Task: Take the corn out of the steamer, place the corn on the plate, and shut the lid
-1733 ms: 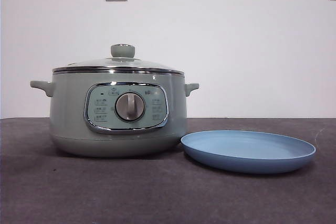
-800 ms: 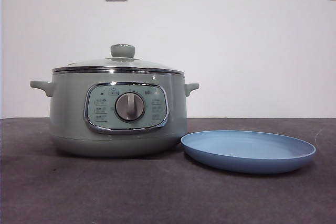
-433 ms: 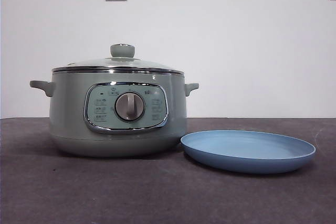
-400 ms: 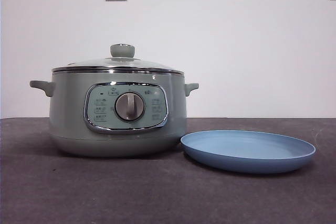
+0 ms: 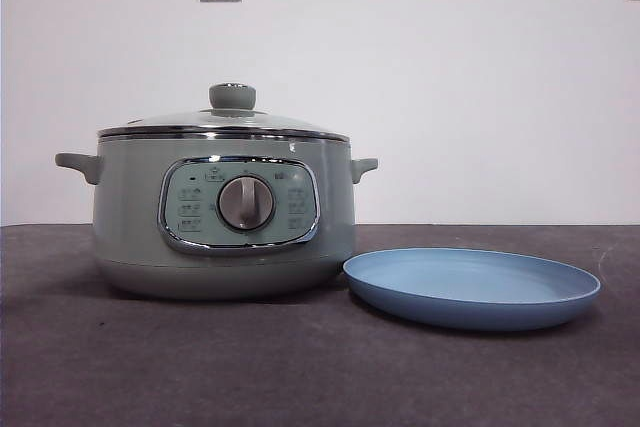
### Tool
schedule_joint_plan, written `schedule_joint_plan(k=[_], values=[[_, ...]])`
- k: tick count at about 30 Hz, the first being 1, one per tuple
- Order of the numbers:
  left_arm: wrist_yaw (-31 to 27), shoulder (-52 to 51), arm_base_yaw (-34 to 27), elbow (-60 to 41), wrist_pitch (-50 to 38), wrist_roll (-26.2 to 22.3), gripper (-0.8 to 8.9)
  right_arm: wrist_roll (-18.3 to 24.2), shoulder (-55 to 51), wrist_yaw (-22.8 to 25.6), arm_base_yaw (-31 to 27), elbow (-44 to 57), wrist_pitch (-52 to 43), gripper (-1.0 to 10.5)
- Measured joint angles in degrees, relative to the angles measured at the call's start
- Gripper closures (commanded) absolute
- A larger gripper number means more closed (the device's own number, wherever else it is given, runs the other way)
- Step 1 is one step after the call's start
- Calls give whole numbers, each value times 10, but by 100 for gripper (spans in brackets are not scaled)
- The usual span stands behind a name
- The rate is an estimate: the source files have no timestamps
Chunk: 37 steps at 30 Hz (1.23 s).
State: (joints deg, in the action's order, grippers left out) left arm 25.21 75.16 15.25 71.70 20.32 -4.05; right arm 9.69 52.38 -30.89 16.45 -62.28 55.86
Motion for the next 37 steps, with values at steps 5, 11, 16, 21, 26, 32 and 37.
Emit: schedule_joint_plan(k=[5, 11, 16, 21, 26, 32, 37], values=[[-43, 59, 23, 0, -60, -3, 218, 0, 0, 0, 0, 0, 0, 285], [-90, 119, 37, 0, -102, -26, 218, 0, 0, 0, 0, 0, 0, 285], [-105, 157, 45, 0, -117, -34, 218, 0, 0, 0, 0, 0, 0, 285], [-125, 181, 52, 0, -113, -35, 221, 0, 0, 0, 0, 0, 0, 285], [-131, 183, 55, 0, -105, -35, 420, 0, 0, 0, 0, 0, 0, 285], [-130, 182, 59, 1, -78, -37, 729, 0, 0, 0, 0, 0, -2, 285], [-127, 181, 59, 4, -75, -39, 750, 0, 0, 12, 0, 0, -2, 286]])
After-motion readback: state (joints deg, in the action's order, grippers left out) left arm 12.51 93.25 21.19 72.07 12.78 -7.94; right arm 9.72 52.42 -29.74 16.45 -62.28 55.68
